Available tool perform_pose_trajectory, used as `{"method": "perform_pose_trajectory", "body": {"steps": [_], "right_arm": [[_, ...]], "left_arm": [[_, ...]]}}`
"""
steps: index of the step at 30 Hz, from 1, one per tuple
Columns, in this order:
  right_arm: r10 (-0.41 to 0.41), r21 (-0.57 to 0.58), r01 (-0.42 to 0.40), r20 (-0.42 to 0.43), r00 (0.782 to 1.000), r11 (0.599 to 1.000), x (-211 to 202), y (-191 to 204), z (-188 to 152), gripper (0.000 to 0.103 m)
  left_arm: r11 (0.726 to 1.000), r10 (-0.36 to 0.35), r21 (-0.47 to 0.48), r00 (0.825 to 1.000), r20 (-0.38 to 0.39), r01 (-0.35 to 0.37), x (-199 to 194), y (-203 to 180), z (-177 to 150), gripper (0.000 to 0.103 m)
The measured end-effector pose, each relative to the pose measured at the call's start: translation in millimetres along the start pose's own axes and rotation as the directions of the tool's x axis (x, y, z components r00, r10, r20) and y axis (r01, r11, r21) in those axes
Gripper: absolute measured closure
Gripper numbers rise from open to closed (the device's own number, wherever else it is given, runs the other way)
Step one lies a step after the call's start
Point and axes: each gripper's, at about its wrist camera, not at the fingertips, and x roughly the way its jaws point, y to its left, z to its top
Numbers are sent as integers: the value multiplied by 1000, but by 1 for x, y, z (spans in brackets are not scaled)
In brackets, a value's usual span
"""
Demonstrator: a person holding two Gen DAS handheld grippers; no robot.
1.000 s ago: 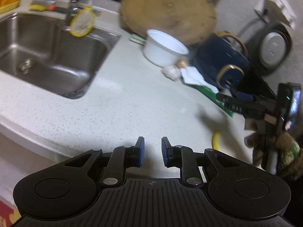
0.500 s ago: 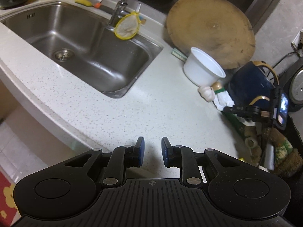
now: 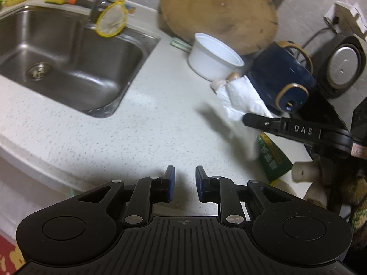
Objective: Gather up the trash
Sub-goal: 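Move the right gripper toward the ginger root while the left gripper approaches the yellow scrubber pad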
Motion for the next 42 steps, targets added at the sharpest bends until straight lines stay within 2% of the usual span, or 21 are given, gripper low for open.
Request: {"method": "perform_pose_trajectory", "body": {"steps": [1, 3, 5, 10, 14, 17, 20, 24, 27, 29, 32, 35, 39, 42], "right_arm": [[-10, 5, 10, 2, 1000, 1000, -3, 3, -3, 90], [-43, 15, 43, 7, 999, 999, -12, 4, -10, 63], [-88, 8, 88, 35, 996, 996, -25, 5, -17, 52], [-227, 19, 227, 79, 971, 974, -61, -9, -37, 50], [-382, 78, 377, 73, 921, 923, -82, -34, -63, 49], [-440, 164, 428, 41, 897, 889, -95, -55, -82, 49], [-458, 218, 441, 30, 888, 870, -104, -65, -97, 50], [-438, 257, 419, 19, 899, 871, -110, -71, -111, 56], [-439, 267, 422, 5, 899, 867, -108, -71, -117, 61], [-412, 287, 397, -9, 911, 872, -104, -69, -122, 62], [-326, 311, 316, -22, 945, 896, -98, -64, -124, 64], [-290, 281, 286, -27, 957, 916, -89, -52, -120, 64], [-206, 223, 211, -47, 977, 952, -73, -36, -110, 64], [-167, 131, 172, -49, 985, 976, -59, -17, -99, 64]], "left_arm": [[1000, -6, 3, 1000, -3, 6, 0, 0, 1, 81], [1000, -17, 6, 1000, -10, 17, 1, 2, 3, 81], [1000, -25, 9, 1000, -17, 25, 3, 2, 5, 81], [997, -66, 43, 997, -44, 68, 10, -5, 7, 81], [986, -121, 107, 989, -90, 130, 20, -23, 6, 81], [973, -158, 147, 978, -134, 177, 31, -39, 3, 81], [957, -197, 179, 963, -183, 230, 43, -58, -1, 81], [931, -243, 212, 938, -249, 297, 58, -82, -8, 81], [922, -237, 238, 933, -272, 304, 67, -95, -14, 81], [922, -234, 239, 930, -284, 305, 72, -99, -17, 81], [924, -229, 234, 927, -297, 303, 77, -101, -20, 80], [941, -193, 224, 947, -257, 252, 73, -94, -18, 78], [973, -155, 142, 971, -184, 182, 60, -64, -7, 78], [988, -125, 73, 983, -133, 136, 48, -40, 0, 78]]}}
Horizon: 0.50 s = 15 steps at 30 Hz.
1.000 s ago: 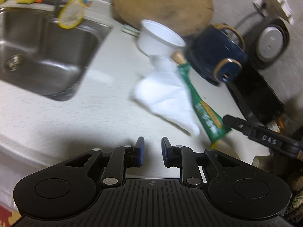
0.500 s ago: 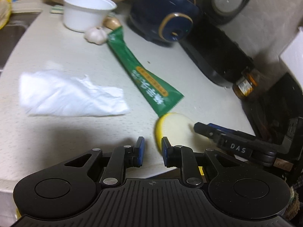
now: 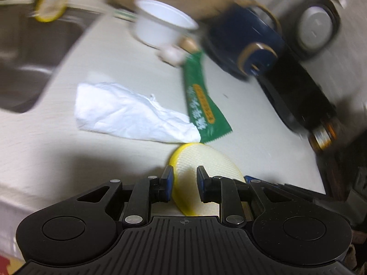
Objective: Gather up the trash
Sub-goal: 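Move the right gripper toward the ginger root while the left gripper approaches the yellow scrubber pad, then grasp the ginger root with the right gripper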
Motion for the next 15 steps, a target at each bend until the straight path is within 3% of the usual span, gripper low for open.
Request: {"method": "perform_pose_trajectory", "body": {"steps": [6, 8, 15], "right_arm": [[43, -174, -26, 95, 995, 984, -8, 29, 37, 62], [34, -217, -6, 126, 992, 976, -4, 30, 57, 56], [-27, -298, 75, 162, 986, 952, 72, 5, 143, 46]], "left_arm": [[990, 100, -113, 991, 84, -90, -26, 28, 0, 78], [985, 122, -134, 987, 109, -107, -33, 31, 0, 78], [966, 202, -199, 961, 188, -164, -61, 38, -11, 78]]}}
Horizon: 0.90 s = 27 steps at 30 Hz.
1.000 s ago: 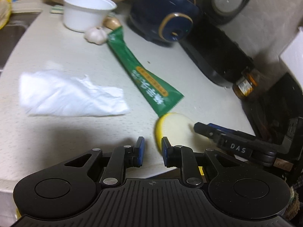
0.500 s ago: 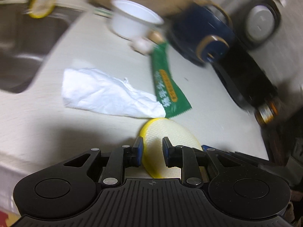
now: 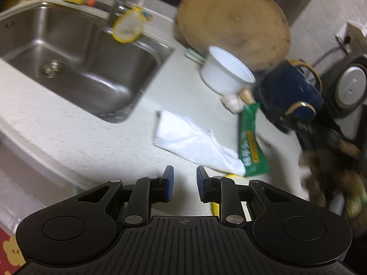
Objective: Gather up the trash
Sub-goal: 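Grasp the ginger root with the right gripper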
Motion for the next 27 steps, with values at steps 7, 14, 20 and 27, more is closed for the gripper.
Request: {"method": "perform_pose_trajectory", "body": {"steps": [7, 14, 20, 27], "right_arm": [[-159, -55, 157, -44, 986, 986, 116, -43, 31, 43], [-126, -75, 117, -129, 984, 990, 175, -56, 42, 47], [-108, -77, 97, -145, 984, 992, 160, -61, 35, 65], [-90, -28, 89, -67, 994, 996, 62, -64, 10, 65]], "left_arm": [[987, 125, -112, 987, 98, -114, -26, 15, -10, 78], [980, 159, -143, 980, 120, -141, -36, 8, -24, 78], [991, 118, -71, 989, 85, -112, -23, -10, -23, 78], [999, -14, 47, 1000, 20, 13, 1, -24, -12, 78]]}}
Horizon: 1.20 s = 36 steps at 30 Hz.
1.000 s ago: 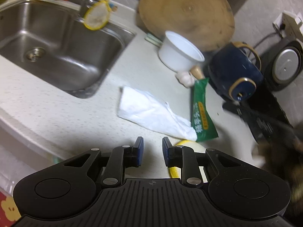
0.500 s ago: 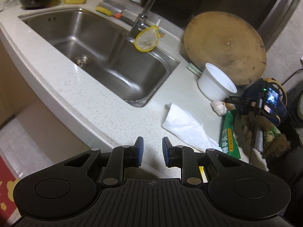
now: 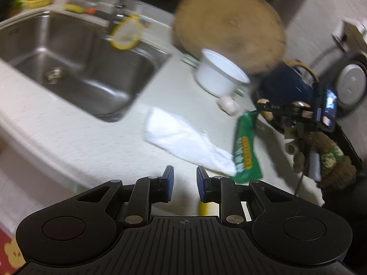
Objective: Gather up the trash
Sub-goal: 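Grasp the ginger root with the right gripper, then grasp the yellow scrubber pad rim with the left gripper while the right gripper holds the ginger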
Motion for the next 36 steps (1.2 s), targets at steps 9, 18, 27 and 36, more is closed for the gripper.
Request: {"method": "perform_pose_trajectory", "body": {"steps": [9, 18, 27, 36], "right_arm": [[-33, 184, 30, 9, 999, 982, -100, -7, -65, 65], [-59, 244, 69, -50, 997, 967, -140, 23, -133, 65], [-95, 220, 109, -76, 993, 969, -133, 33, -145, 64], [-112, 113, 108, 32, 993, 988, -158, 55, -130, 43]], "left_arm": [[974, -153, 154, 982, -111, 169, 32, -33, 4, 78], [934, -214, 253, 962, -170, 252, 63, -74, 25, 78], [950, -125, 261, 974, -191, 173, 52, -51, 18, 78], [966, -106, 212, 973, -204, 149, 27, -15, 3, 78]]}}
